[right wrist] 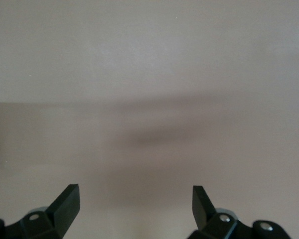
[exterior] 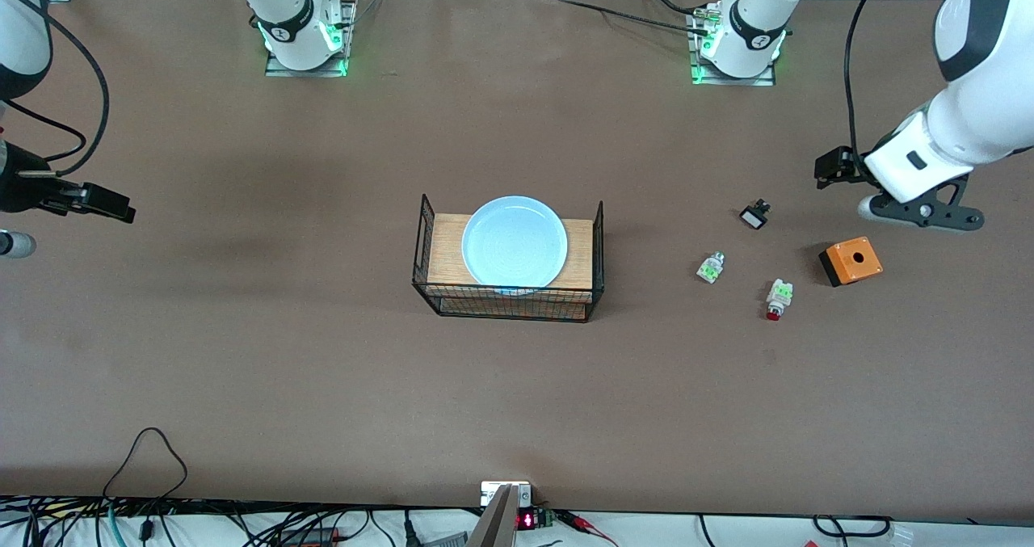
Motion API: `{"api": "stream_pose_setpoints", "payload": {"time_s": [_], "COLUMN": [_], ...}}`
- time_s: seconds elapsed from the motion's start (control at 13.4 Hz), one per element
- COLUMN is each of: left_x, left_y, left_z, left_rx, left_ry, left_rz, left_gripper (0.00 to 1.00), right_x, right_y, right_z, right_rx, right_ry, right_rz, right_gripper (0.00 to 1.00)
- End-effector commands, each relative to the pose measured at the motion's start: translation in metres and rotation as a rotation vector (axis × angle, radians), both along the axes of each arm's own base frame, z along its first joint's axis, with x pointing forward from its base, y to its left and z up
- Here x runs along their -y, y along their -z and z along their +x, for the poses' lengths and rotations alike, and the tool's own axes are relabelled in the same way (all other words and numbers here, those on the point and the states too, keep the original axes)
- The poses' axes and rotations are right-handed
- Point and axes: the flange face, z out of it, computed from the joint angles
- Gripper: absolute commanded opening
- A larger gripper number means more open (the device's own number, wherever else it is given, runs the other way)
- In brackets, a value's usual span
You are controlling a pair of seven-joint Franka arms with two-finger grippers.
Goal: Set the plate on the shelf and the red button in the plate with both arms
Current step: 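Move the left gripper down toward the red-capped button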
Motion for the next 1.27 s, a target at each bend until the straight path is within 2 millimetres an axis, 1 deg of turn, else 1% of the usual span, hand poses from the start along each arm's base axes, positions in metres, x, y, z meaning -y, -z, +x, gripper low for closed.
{"api": "stream_pose_setpoints", "payload": {"time_s": [0.0, 0.07, 0.15, 0.3, 0.45, 0.67, 0.82, 0.9, 1.05, 1.12, 1.2], "left_x": [-0.001, -0.002, -0.003, -0.003, -0.001, 0.002, -0.001, -0.002, -0.003, -0.004, -0.003], "left_y": [-0.002, 0.012, 0.019, 0.023, 0.055, 0.092, 0.113, 0.124, 0.152, 0.161, 0.174], "left_z": [0.01, 0.011, 0.015, 0.019, 0.026, 0.04, 0.048, 0.048, 0.049, 0.048, 0.046], "left_rx": [0.004, -0.028, -0.035, -0.035, -0.091, -0.092, -0.084, -0.091, -0.077, -0.074, -0.077], "left_ry": [0.017, 0.01, 0.014, 0.02, 0.024, 0.039, 0.089, 0.098, 0.106, 0.107, 0.113], "left_rz": [0.042, 0.042, 0.043, 0.053, 0.049, 0.05, 0.034, 0.032, 0.027, 0.025, 0.025], "left_gripper": [1.0, 1.0, 1.0, 1.0, 1.0, 1.0, 1.0, 1.0, 1.0, 1.0, 1.0], "right_x": [-0.002, -0.006, -0.008, -0.014, -0.018, -0.017, -0.018, -0.019, -0.018, -0.018, -0.018], "right_y": [-0.006, -0.006, -0.008, -0.02, -0.027, -0.024, -0.025, -0.026, -0.026, -0.025, -0.025], "right_z": [-0.026, -0.033, -0.037, -0.043, -0.046, -0.043, -0.04, -0.039, -0.039, -0.039, -0.039], "right_rx": [0.002, 0.025, 0.034, 0.042, 0.05, 0.042, 0.046, 0.049, 0.049, 0.047, 0.047], "right_ry": [-0.033, -0.038, -0.041, -0.055, -0.063, -0.063, -0.058, -0.057, -0.055, -0.062, -0.062], "right_rz": [0.011, 0.015, 0.018, 0.024, 0.025, 0.025, 0.025, 0.025, 0.026, 0.027, 0.027], "right_gripper": [1.0, 1.0, 1.0, 1.0, 1.0, 1.0, 1.0, 1.0, 1.0, 1.0, 1.0]}}
